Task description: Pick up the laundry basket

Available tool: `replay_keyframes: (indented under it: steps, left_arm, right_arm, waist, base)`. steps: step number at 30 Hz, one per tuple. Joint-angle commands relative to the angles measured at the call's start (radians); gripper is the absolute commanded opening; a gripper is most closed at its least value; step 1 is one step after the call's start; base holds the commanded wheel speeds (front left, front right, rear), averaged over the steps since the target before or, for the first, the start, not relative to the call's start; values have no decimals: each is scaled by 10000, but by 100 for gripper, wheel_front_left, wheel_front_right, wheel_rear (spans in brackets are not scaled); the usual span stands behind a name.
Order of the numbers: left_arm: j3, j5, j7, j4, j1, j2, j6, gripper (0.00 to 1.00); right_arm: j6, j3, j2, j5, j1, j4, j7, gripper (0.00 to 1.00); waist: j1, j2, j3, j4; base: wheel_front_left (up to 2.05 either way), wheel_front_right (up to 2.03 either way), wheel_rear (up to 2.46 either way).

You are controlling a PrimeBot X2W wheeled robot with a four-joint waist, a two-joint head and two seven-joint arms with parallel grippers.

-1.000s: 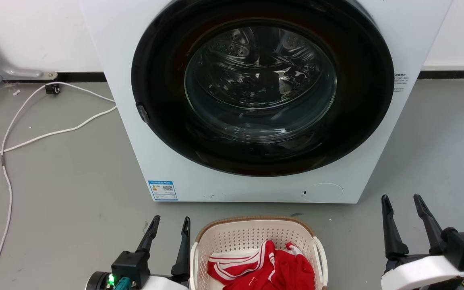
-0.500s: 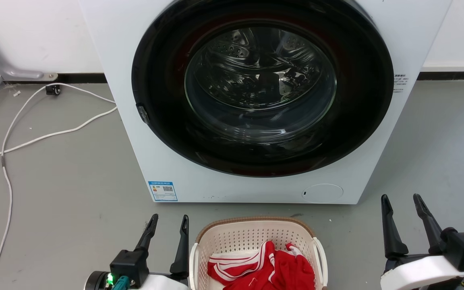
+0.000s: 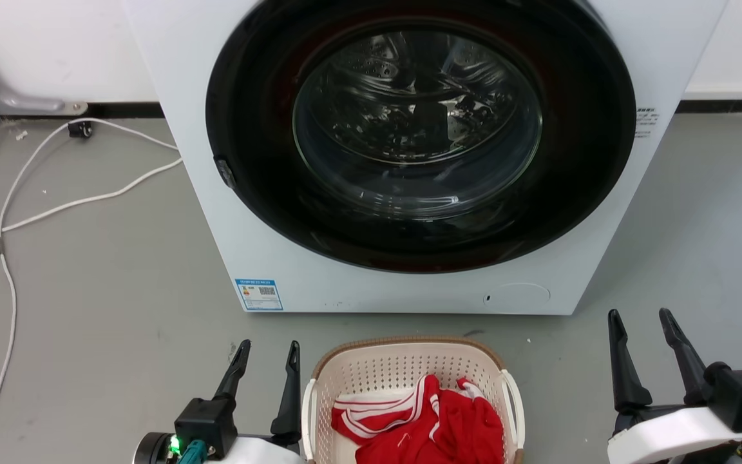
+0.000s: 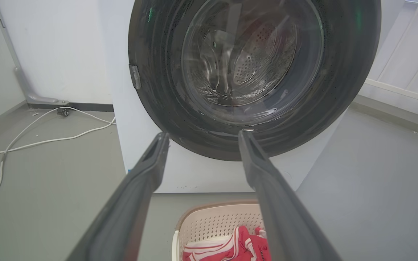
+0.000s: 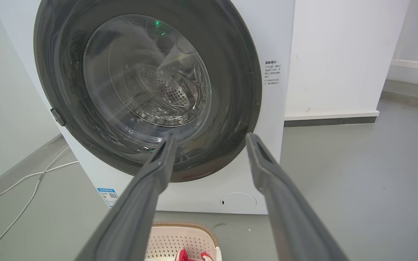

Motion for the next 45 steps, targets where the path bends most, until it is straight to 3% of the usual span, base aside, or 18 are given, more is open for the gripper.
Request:
replay_keyframes:
  steps: [1,10,18,31,45]
  left_arm:
    - [19,-53,-24,58,-159,-3,7,100]
    - [171,245,-24,708,-1389,-2,-145,100]
    - [553,447,-24,2259,-3147,168,-439,100]
    - [631,263,280,6294,-6199,565,-860,100]
    - [-145,344,1503,9032,-8364,799,-1352,100]
  right_arm:
    - [-3,0,-30,51,-167,19,24,100]
    - [-3,10,-29,-123,-1298,257,166,100]
    - [-3,19,-26,-472,-2844,1170,444,100]
    - [-3,379,-19,-446,-5453,4245,846,100]
    - [-5,816,-26,41,-7777,8050,1669,100]
  waist:
    - [1,-1,226,-34]
    - [1,-1,2093,-165]
    - [1,-1,4046,-309]
    - [1,-1,6127,-484]
    - [1,-1,7472,-564]
  base:
    - [0,0,0]
    - [0,0,0]
    - [0,0,0]
    - [0,0,0]
    - [0,0,0]
